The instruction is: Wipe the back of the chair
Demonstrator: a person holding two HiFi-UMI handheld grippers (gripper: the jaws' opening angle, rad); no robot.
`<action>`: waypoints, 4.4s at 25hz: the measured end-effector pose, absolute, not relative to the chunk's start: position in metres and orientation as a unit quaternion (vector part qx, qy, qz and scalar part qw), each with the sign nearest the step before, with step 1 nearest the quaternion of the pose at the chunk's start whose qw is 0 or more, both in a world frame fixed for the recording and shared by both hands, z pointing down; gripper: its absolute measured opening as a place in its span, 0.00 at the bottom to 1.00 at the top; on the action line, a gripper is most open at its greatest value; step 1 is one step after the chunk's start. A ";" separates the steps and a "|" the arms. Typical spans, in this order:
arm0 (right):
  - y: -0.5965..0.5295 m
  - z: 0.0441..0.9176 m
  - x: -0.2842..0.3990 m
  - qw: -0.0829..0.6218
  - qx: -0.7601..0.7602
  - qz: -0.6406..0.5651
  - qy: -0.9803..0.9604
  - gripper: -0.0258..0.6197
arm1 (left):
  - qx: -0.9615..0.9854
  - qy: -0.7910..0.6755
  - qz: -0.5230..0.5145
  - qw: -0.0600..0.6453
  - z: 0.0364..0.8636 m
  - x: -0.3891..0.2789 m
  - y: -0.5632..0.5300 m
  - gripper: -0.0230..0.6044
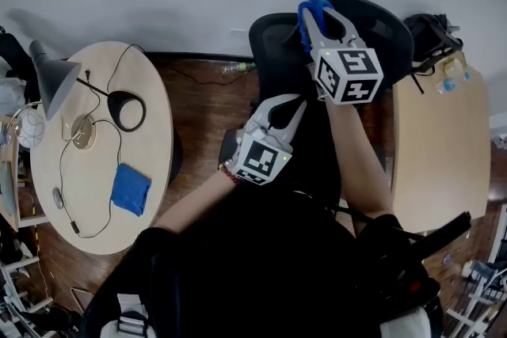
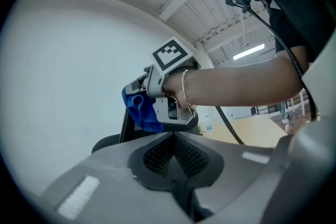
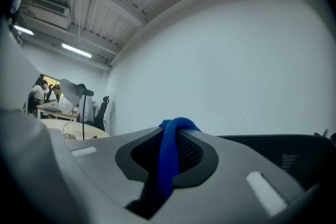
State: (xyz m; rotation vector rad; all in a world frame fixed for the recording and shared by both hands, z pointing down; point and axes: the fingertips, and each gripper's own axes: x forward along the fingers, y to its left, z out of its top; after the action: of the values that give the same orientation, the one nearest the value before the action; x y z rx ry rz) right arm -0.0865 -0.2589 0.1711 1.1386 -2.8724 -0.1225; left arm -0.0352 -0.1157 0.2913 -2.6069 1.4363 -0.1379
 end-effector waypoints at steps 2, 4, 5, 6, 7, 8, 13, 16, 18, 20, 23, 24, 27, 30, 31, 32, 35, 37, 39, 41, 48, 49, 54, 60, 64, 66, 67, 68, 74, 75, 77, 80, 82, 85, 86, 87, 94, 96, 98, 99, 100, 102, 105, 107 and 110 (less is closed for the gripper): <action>-0.247 0.161 -0.058 -0.019 0.375 -0.043 -0.926 0.11 | -0.875 0.475 -0.044 0.078 0.291 -0.029 -0.113 0.05; -0.237 0.150 -0.015 -0.041 0.404 -0.055 -0.912 0.11 | -0.876 0.476 -0.030 0.073 0.289 -0.025 -0.113 0.05; -0.234 0.146 0.010 -0.047 0.423 -0.061 -0.903 0.11 | -0.875 0.478 -0.023 0.069 0.288 -0.026 -0.114 0.05; -0.231 0.142 0.037 -0.051 0.444 -0.066 -0.892 0.11 | -0.873 0.483 -0.019 0.063 0.288 -0.029 -0.114 0.05; -0.229 0.138 0.064 -0.054 0.465 -0.071 -0.881 0.11 | -0.870 0.490 -0.016 0.054 0.287 -0.033 -0.115 0.05; -0.228 0.136 0.091 -0.054 0.485 -0.076 -0.869 0.11 | -0.864 0.501 -0.008 0.042 0.286 -0.039 -0.116 0.05; -0.248 0.145 0.172 -0.013 0.555 -0.084 -0.828 0.11 | -0.837 0.547 -0.001 0.017 0.284 -0.066 -0.127 0.05; -0.263 0.162 0.177 0.004 0.567 -0.073 -0.821 0.11 | -0.832 0.555 -0.022 0.020 0.290 -0.068 -0.125 0.05; -0.273 0.176 0.175 0.021 0.573 -0.066 -0.816 0.11 | -0.831 0.555 -0.029 0.017 0.294 -0.064 -0.122 0.05; -0.284 0.189 0.169 0.026 0.577 -0.049 -0.815 0.11 | -0.831 0.554 -0.036 0.016 0.297 -0.060 -0.120 0.05; -0.296 0.202 0.148 0.027 0.574 -0.030 -0.818 0.11 | -0.829 0.557 -0.045 0.017 0.298 -0.064 -0.119 0.05; -0.299 0.204 0.139 0.029 0.570 -0.030 -0.821 0.11 | -0.828 0.559 -0.046 0.018 0.299 -0.068 -0.120 0.05; -0.306 0.210 0.111 0.032 0.554 -0.038 -0.831 0.11 | -0.822 0.567 -0.050 0.016 0.302 -0.078 -0.124 0.05; -0.307 0.214 0.082 0.034 0.531 -0.055 -0.845 0.11 | -0.820 0.570 -0.049 0.009 0.308 -0.081 -0.126 0.05; -0.305 0.216 0.070 0.036 0.519 -0.062 -0.851 0.11 | -0.821 0.568 -0.049 0.008 0.309 -0.080 -0.126 0.05; -0.303 0.217 0.058 0.038 0.506 -0.070 -0.859 0.11 | -0.822 0.567 -0.049 0.007 0.311 -0.080 -0.126 0.05; -0.295 0.221 0.018 0.051 0.467 -0.096 -0.877 0.11 | -0.821 0.569 -0.051 0.008 0.316 -0.085 -0.126 0.05; -0.286 0.223 -0.011 0.058 0.445 -0.107 -0.887 0.11 | -0.812 0.581 -0.047 -0.009 0.324 -0.097 -0.124 0.05; -0.273 0.224 -0.038 0.056 0.422 -0.107 -0.898 0.11 | -0.807 0.588 -0.050 -0.024 0.333 -0.107 -0.119 0.05; -0.263 0.225 -0.055 0.051 0.410 -0.102 -0.905 0.11 | -0.804 0.592 -0.054 -0.023 0.333 -0.112 -0.116 0.05; -0.240 0.221 -0.076 -0.002 0.351 -0.040 -0.935 0.11 | -0.802 0.595 -0.049 -0.015 0.327 -0.118 -0.108 0.05; -0.232 0.220 -0.081 -0.012 0.324 -0.032 -0.946 0.11 | -0.803 0.594 -0.048 -0.018 0.328 -0.118 -0.107 0.05; -0.209 0.199 -0.035 -0.096 0.287 0.036 -0.952 0.11 | -0.805 0.590 -0.039 -0.038 0.331 -0.112 -0.107 0.05; -0.213 0.190 0.119 -0.045 0.462 -0.056 -0.884 0.11 | -0.813 0.579 -0.037 -0.047 0.331 -0.094 -0.110 0.05; -0.238 0.215 0.199 0.002 0.557 -0.065 -0.828 0.11 | -0.811 0.582 -0.033 -0.052 0.331 -0.088 -0.109 0.05; -0.252 0.230 0.213 -0.002 0.573 -0.045 -0.818 0.11 | -0.810 0.584 -0.035 -0.044 0.328 -0.090 -0.106 0.05; -0.258 0.236 0.216 -0.002 0.576 -0.041 -0.817 0.11 | -0.807 0.588 -0.035 -0.040 0.327 -0.092 -0.104 0.05; -0.264 0.240 0.217 -0.002 0.575 -0.044 -0.817 0.11 | -0.803 0.594 -0.035 -0.037 0.324 -0.095 -0.103 0.05; -0.277 0.238 0.211 -0.006 0.589 -0.100 -0.802 0.11 | -0.768 0.639 -0.028 -0.046 0.317 -0.126 -0.098 0.05; -0.277 0.238 0.210 0.000 0.593 -0.112 -0.797 0.11 | -0.764 0.643 -0.028 -0.049 0.319 -0.129 -0.098 0.05; -0.277 0.237 0.207 0.014 0.601 -0.136 -0.787 0.11 | -0.759 0.649 -0.030 -0.055 0.324 -0.134 -0.097 0.05; -0.277 0.237 0.203 0.024 0.621 -0.161 -0.767 0.11 | -0.754 0.654 -0.035 -0.056 0.328 -0.138 -0.096 0.05; -0.276 0.238 0.200 0.012 0.643 -0.161 -0.749 0.11 | -0.752 0.656 -0.038 -0.055 0.327 -0.141 -0.095 0.05; -0.276 0.242 0.177 -0.003 0.644 -0.154 -0.749 0.11 | -0.751 0.657 -0.042 -0.052 0.326 -0.145 -0.096 0.05; -0.278 0.246 0.160 0.003 0.630 -0.155 -0.761 0.11 | -0.751 0.657 -0.043 -0.051 0.325 -0.147 -0.096 0.05; -0.279 0.250 0.139 0.010 0.611 -0.157 -0.776 0.11 | -0.752 0.656 -0.044 -0.049 0.325 -0.149 -0.097 0.05; -0.280 0.270 0.011 0.005 0.510 -0.146 -0.848 0.11 | -0.737 0.673 -0.046 -0.052 0.326 -0.170 -0.089 0.05; -0.275 0.268 -0.009 -0.006 0.491 -0.139 -0.860 0.11 | -0.732 0.678 -0.043 -0.056 0.328 -0.175 -0.089 0.05; -0.269 0.268 -0.025 -0.015 0.475 -0.126 -0.870 0.11 | -0.729 0.681 -0.041 -0.059 0.329 -0.177 -0.088 0.05; -0.265 0.268 -0.032 -0.020 0.466 -0.120 -0.876 0.11 | -0.728 0.681 -0.040 -0.059 0.329 -0.178 -0.087 0.05; -0.261 0.268 -0.040 -0.026 0.453 -0.112 -0.884 0.11 | -0.729 0.681 -0.039 -0.059 0.329 -0.178 -0.087 0.05; -0.251 0.267 -0.057 -0.046 0.410 -0.095 -0.906 0.11 | -0.731 0.679 -0.038 -0.058 0.327 -0.176 -0.087 0.05; -0.238 0.264 -0.077 -0.073 0.353 -0.076 -0.930 0.11 | -0.735 0.675 -0.039 -0.053 0.323 -0.170 -0.087 0.05; -0.233 0.265 -0.082 -0.073 0.333 -0.068 -0.938 0.11 | -0.738 0.671 -0.042 -0.047 0.321 -0.166 -0.086 0.05; -0.212 0.255 -0.097 -0.081 0.265 -0.105 -0.955 0.11 | -0.744 0.666 -0.051 -0.027 0.320 -0.163 -0.086 0.05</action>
State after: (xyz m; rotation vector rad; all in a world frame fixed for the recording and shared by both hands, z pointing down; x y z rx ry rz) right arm -0.0972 -0.2116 0.2554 0.8782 -3.1657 -0.3475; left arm -0.1634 -0.0864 0.3202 -2.3789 2.1282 -0.1643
